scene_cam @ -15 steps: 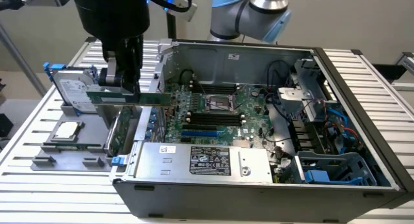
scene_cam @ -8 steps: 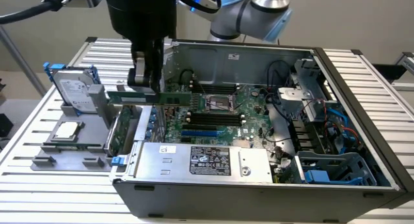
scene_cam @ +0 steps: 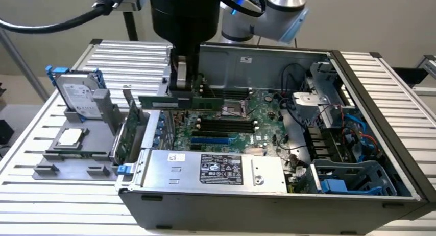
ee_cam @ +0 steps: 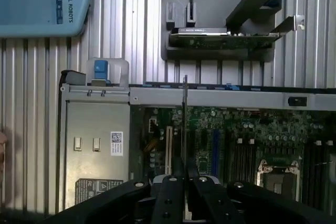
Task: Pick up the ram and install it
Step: 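Pick up the ram and move it above insertion slot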
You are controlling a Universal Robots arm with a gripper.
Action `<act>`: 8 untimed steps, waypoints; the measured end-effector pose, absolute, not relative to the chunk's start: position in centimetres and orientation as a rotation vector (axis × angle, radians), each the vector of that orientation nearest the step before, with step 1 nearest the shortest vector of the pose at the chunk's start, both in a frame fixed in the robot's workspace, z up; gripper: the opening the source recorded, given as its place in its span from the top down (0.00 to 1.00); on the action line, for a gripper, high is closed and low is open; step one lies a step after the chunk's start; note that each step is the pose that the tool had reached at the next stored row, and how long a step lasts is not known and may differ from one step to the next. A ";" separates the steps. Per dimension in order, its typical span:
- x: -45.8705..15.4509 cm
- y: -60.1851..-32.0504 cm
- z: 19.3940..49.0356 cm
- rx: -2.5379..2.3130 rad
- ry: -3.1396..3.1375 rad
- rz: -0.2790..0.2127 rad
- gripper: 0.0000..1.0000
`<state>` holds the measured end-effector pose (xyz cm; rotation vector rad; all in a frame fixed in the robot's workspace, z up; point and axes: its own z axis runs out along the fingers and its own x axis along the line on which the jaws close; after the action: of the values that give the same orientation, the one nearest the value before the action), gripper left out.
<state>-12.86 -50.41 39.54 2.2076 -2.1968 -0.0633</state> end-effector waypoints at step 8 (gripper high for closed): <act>-9.8 -48.5 38.6 2.207 -2.197 -0.064 1.00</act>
<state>-9.75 -48.54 38.62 2.2074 -2.1965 -0.0639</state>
